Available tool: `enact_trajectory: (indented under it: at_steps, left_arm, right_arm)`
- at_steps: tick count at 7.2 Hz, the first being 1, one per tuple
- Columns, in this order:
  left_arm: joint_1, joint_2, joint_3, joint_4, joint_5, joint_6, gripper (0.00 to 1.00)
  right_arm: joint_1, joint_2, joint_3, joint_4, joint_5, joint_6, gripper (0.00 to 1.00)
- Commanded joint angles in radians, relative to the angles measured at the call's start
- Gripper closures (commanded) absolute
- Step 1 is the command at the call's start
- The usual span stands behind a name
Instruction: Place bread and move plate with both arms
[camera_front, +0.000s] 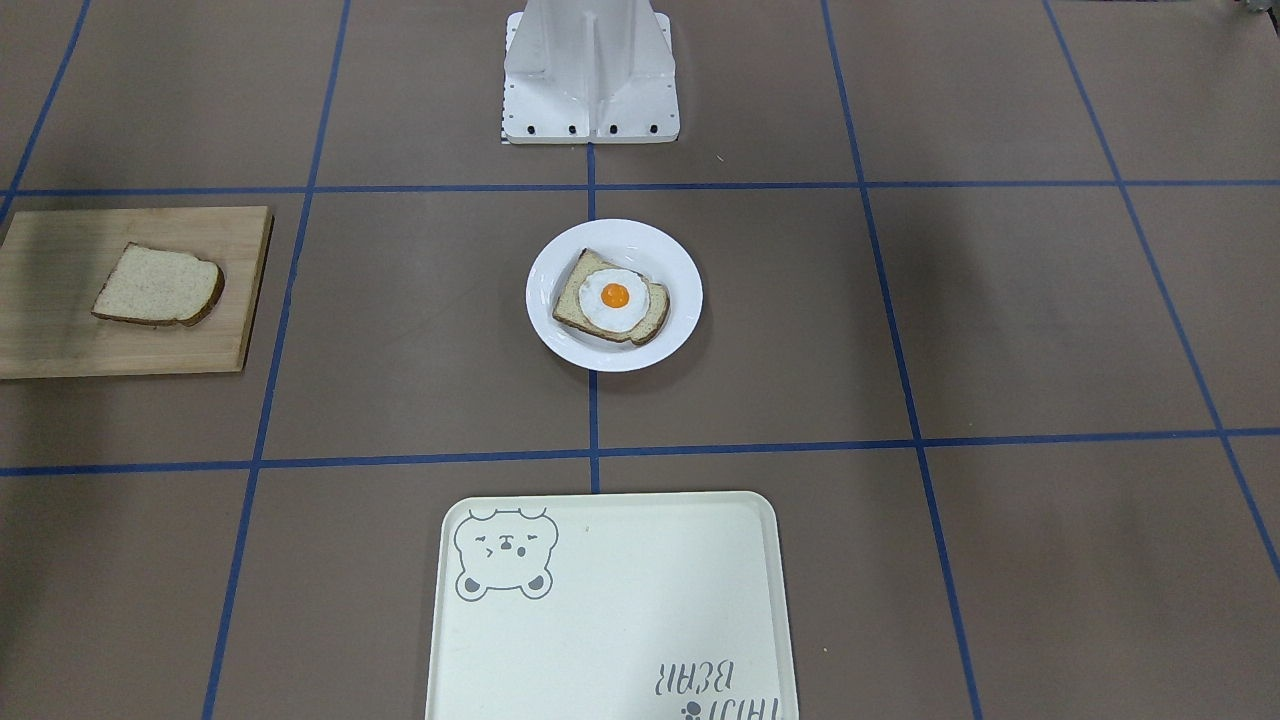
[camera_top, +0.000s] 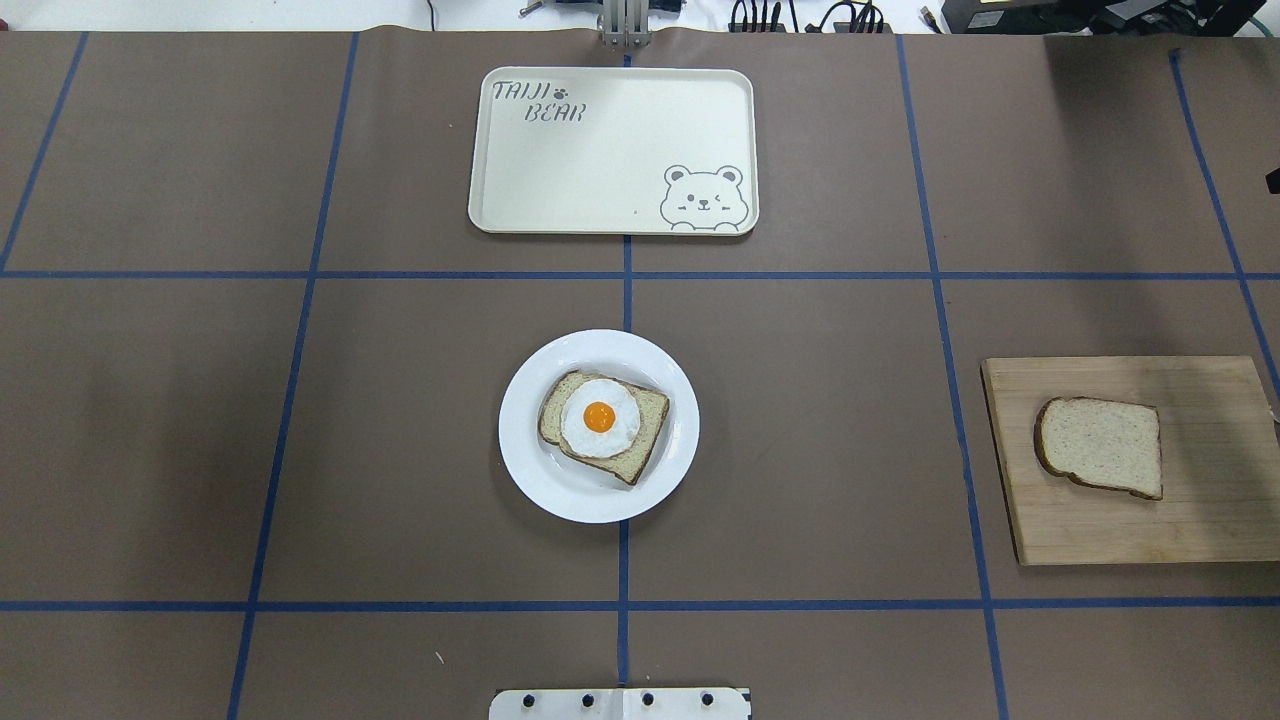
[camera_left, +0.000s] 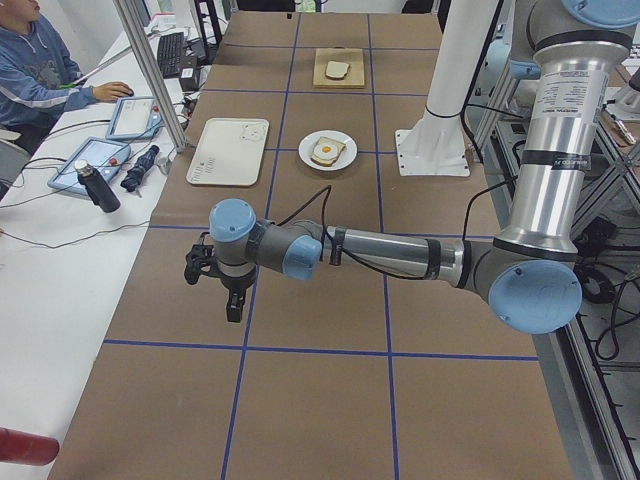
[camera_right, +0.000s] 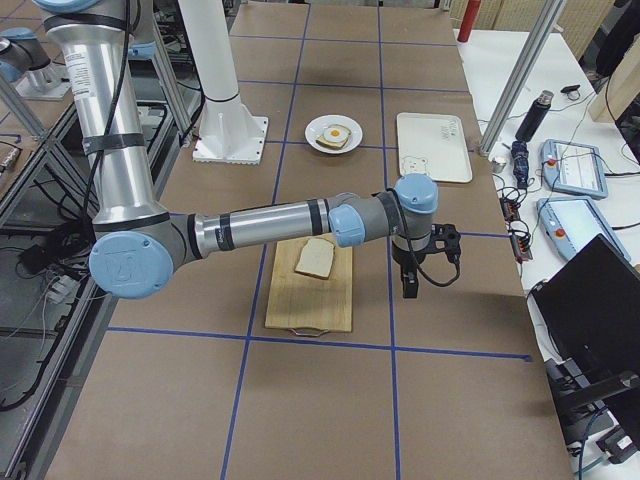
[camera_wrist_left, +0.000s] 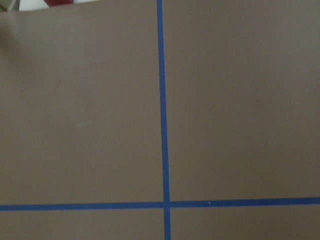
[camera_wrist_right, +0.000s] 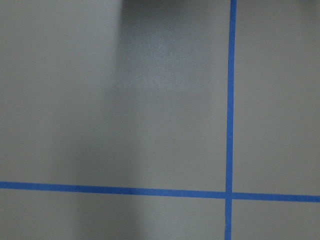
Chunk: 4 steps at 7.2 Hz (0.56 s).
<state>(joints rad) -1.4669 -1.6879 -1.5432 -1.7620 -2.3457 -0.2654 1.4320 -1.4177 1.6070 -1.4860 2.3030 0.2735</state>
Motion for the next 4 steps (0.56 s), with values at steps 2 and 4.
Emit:
enact_trajectory:
  at_steps: [2, 4]
  left_arm:
    - [-0.001, 0.02, 0.012, 0.001, -0.01, -0.004, 0.01]
    - [0.002, 0.08, -0.003, -0.078, -0.012, 0.003, 0.01]
  right_arm:
    - [0.002, -0.015, 0.031, -0.008, 0.012, 0.001, 0.0]
    - [-0.004, -0.027, 0.03, 0.012, 0.035, 0.0, 0.0]
